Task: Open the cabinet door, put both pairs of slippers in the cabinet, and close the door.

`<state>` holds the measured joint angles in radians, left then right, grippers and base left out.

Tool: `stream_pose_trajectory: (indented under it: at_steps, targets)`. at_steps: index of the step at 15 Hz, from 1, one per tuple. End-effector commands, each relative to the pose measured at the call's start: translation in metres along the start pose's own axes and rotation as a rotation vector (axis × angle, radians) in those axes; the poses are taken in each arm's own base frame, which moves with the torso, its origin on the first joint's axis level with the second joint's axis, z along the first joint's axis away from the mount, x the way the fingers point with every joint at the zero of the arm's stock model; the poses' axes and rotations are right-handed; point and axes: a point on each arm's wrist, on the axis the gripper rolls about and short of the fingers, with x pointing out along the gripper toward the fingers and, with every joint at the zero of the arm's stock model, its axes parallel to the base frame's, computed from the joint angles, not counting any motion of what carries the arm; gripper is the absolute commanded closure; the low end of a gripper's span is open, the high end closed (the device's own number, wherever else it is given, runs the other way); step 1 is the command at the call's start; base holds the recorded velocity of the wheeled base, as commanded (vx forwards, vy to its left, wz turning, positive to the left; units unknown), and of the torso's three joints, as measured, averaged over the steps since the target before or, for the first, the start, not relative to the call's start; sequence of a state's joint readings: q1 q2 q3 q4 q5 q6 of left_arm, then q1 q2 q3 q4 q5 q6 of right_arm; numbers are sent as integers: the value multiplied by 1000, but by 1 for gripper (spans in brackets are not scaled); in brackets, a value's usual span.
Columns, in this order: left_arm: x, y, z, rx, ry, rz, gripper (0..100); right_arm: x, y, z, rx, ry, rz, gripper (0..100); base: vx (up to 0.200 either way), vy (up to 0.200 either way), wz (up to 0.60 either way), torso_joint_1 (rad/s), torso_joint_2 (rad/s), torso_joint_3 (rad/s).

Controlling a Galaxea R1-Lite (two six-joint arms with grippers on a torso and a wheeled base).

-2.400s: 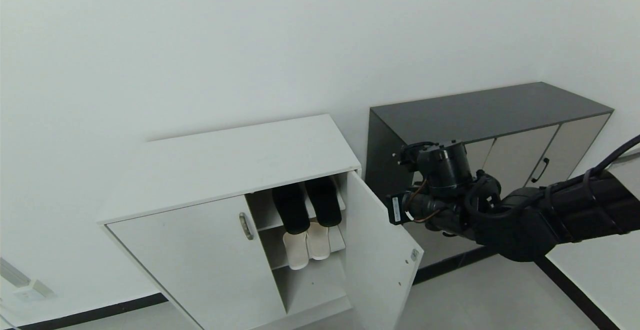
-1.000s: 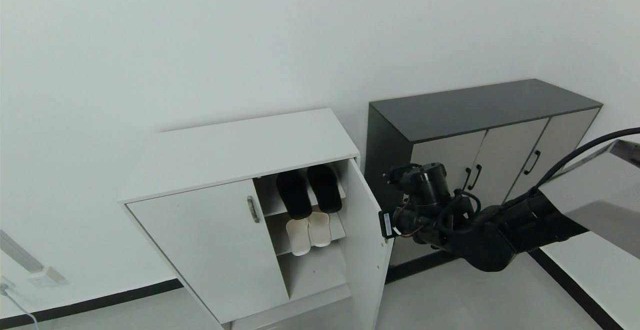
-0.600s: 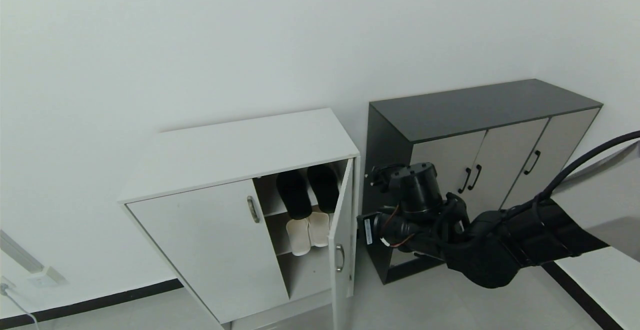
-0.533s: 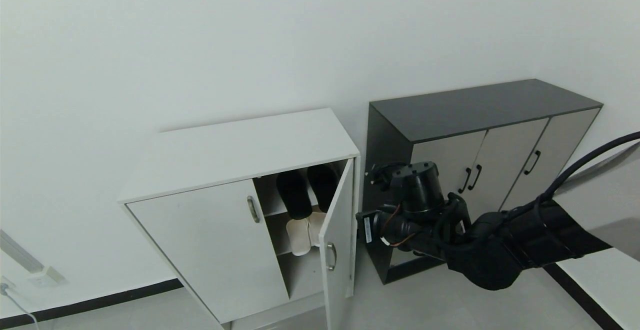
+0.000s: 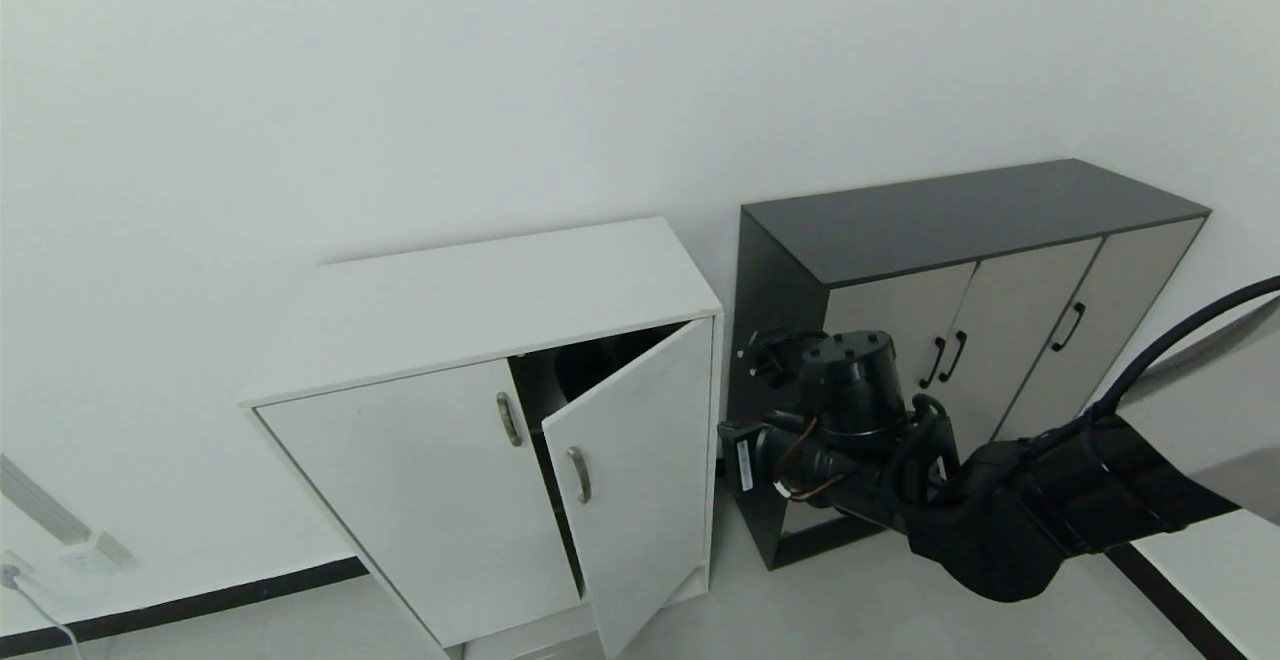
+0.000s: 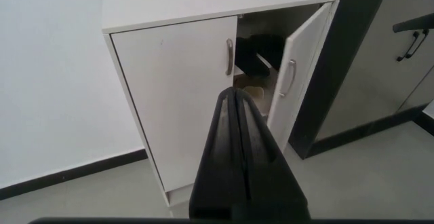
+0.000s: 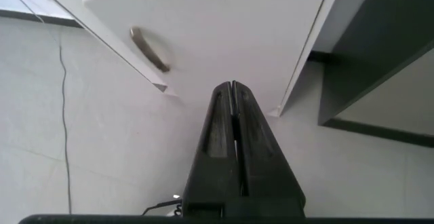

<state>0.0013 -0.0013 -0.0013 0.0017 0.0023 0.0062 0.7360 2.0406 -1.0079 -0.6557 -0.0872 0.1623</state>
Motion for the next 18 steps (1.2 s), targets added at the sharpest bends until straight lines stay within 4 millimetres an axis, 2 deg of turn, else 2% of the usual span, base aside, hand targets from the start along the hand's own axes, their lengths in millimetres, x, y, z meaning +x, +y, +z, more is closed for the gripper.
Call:
stream_pose_trajectory:
  at_steps: [1, 5, 10, 18]
  targets:
    - [0, 0, 0, 0, 1, 1, 100, -1, 3, 1, -2, -2, 8, 100, 0, 0, 600, -2, 2, 2]
    - [0, 0, 0, 0, 2, 1, 100, -1, 3, -1, -5, 7, 20, 100, 0, 0, 600, 6, 1, 2]
    - [0, 0, 0, 0, 1, 1, 100, -2, 1, -5, -32, -10, 14, 100, 0, 0, 0, 0, 0, 0]
    - [0, 0, 0, 0, 2, 1, 100, -27, -9, -48, -104, 59, 114, 100, 0, 0, 0, 0, 0, 0]
